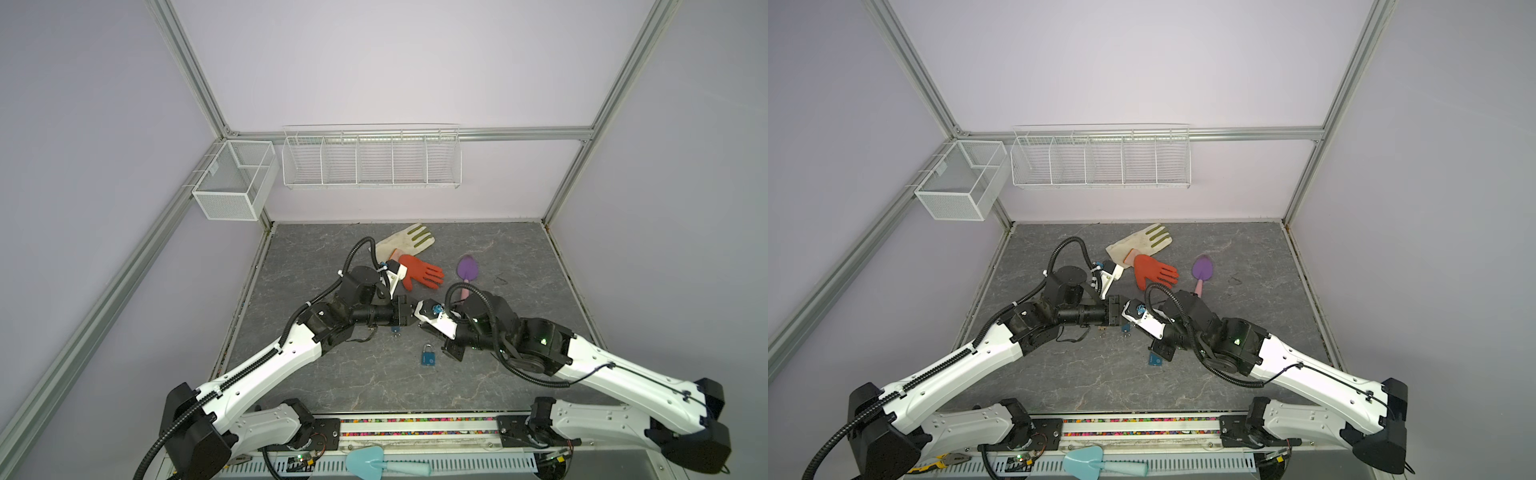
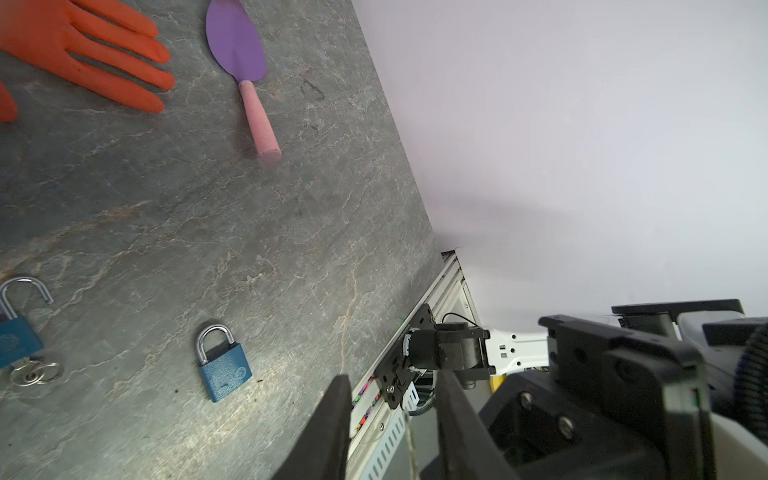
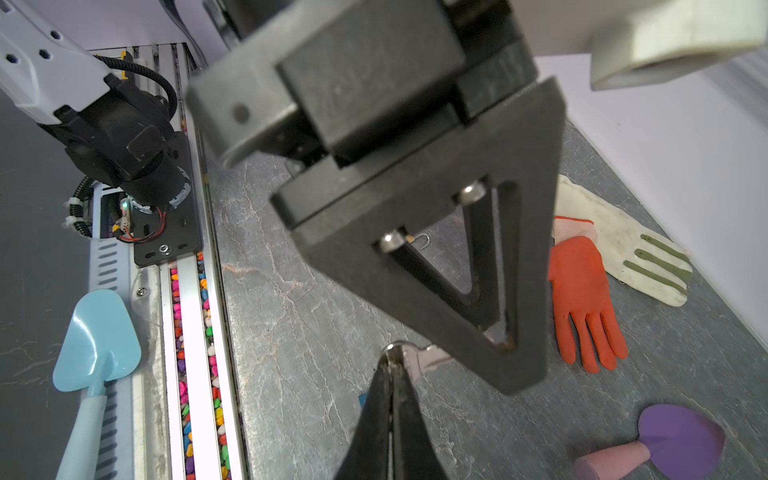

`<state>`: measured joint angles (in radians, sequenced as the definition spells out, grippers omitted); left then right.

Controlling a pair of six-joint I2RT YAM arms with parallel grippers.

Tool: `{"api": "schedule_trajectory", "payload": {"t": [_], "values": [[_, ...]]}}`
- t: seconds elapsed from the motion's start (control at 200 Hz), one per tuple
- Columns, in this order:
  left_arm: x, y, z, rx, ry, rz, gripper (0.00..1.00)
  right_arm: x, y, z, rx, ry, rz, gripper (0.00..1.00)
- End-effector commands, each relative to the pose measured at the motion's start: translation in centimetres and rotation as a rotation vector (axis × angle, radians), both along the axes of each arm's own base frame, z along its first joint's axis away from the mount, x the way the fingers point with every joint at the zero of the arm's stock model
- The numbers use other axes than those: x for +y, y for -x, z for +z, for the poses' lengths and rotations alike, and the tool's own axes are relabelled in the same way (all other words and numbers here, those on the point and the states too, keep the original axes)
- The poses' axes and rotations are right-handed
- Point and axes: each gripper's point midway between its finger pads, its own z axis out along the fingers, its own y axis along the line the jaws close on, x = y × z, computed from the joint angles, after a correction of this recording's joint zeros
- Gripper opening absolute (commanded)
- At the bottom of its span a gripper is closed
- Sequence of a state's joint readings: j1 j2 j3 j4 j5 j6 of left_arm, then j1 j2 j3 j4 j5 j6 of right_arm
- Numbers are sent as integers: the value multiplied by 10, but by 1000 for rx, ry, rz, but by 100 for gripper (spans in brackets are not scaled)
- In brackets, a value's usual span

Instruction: Unlock with the key

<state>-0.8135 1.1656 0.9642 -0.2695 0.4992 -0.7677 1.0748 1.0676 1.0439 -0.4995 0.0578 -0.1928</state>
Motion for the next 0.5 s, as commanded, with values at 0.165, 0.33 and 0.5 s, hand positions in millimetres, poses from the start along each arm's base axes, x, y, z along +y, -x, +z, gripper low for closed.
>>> {"api": "schedule_trajectory", "payload": {"t": [0.165, 0.33, 0.5], "values": [[-2, 1, -4, 25, 12, 0, 26, 5, -11, 3, -43, 16, -3, 6], [-1, -3, -12, 32, -15, 15, 25, 6, -12, 2, -43, 19, 2, 6], [-1, -5, -19, 36, -41, 22, 21, 6, -13, 1, -44, 25, -1, 6]]}}
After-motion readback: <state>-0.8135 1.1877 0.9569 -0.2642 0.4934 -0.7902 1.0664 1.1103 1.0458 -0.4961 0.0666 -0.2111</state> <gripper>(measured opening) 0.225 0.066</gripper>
